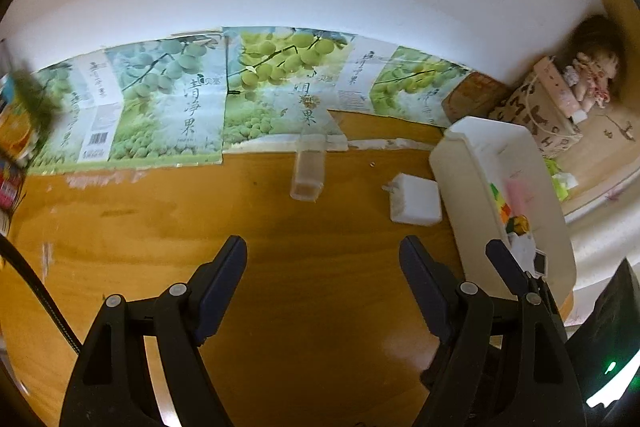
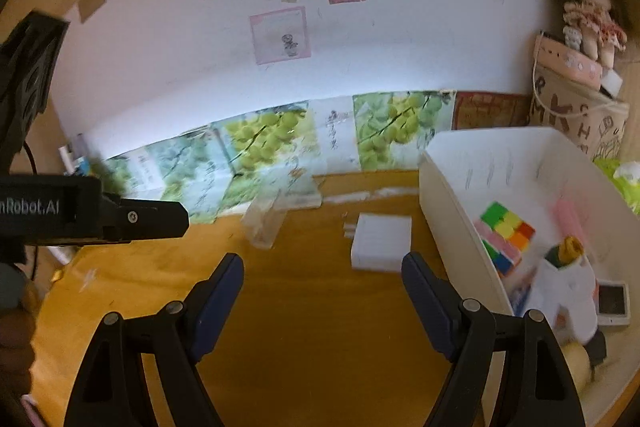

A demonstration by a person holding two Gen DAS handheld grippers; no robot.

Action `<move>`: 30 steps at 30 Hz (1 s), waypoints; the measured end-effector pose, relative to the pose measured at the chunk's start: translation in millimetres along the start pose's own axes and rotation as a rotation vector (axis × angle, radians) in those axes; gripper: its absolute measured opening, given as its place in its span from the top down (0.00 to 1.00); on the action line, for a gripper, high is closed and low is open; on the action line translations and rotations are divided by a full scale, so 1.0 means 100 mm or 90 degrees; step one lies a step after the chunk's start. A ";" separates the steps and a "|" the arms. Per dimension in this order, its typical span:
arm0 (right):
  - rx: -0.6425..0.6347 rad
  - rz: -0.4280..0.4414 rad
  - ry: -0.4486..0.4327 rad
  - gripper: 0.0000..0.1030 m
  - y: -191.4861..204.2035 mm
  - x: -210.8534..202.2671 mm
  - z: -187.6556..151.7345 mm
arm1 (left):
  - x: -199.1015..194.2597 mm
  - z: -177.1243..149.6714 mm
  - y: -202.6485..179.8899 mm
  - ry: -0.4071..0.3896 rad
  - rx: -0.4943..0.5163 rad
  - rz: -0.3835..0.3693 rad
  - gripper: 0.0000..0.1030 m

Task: Organize rigid objects
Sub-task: 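Withdraw both grippers from the bin toward the clear cup and white charger, then close left gripper on the clear plastic cup while right gripper lowers to the white charger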

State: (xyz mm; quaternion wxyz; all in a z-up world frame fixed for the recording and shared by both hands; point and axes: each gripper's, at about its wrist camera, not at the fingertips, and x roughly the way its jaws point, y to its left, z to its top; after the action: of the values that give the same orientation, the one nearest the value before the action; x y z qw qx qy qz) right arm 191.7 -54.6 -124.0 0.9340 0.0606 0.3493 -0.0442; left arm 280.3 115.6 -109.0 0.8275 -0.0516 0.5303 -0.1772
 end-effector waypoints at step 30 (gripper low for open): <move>0.065 -0.183 0.044 0.21 -0.15 1.01 -0.17 | 1.29 0.54 0.16 0.131 -0.038 -0.015 0.26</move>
State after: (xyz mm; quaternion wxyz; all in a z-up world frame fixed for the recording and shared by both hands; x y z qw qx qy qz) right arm 255.4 -71.1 -204.5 0.9011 0.0588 0.3839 -0.1926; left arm 381.3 80.2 -200.7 0.7645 -0.0639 0.6170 -0.1755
